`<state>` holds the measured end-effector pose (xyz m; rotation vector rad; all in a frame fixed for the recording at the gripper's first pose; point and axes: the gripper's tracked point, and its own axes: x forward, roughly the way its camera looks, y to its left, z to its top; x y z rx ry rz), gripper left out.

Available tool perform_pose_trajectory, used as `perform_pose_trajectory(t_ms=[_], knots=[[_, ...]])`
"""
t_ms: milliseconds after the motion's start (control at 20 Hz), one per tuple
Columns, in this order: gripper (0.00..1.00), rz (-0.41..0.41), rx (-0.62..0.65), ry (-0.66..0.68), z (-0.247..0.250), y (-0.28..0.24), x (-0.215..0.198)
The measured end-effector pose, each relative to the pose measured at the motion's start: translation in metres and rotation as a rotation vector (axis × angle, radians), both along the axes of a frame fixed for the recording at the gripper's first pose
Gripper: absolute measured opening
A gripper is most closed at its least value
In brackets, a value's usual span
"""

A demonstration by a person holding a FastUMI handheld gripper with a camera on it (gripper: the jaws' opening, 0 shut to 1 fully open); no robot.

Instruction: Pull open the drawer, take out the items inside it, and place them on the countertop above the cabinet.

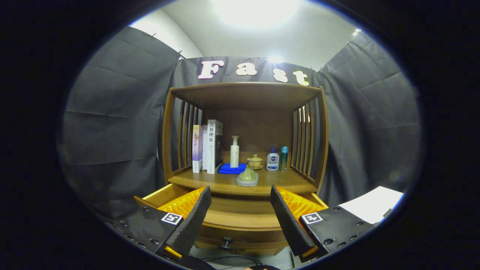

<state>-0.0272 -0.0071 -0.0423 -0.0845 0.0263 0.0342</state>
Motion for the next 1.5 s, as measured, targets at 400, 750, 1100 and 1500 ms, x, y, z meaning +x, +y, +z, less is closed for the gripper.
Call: perform_pose_trajectory(t_ms=[400, 750, 1100, 1500], knots=[[0.99, -0.028, 0.084, 0.141, -0.081, -0.001, -0.007], [0.99, -0.067, 0.026, 0.214, -0.129, -0.006, 0.003], [1.0, -0.113, -0.015, 0.249, -0.157, -0.008, 0.015], [1.0, -0.122, 0.001, 0.269, -0.174, -0.006, 0.025]])
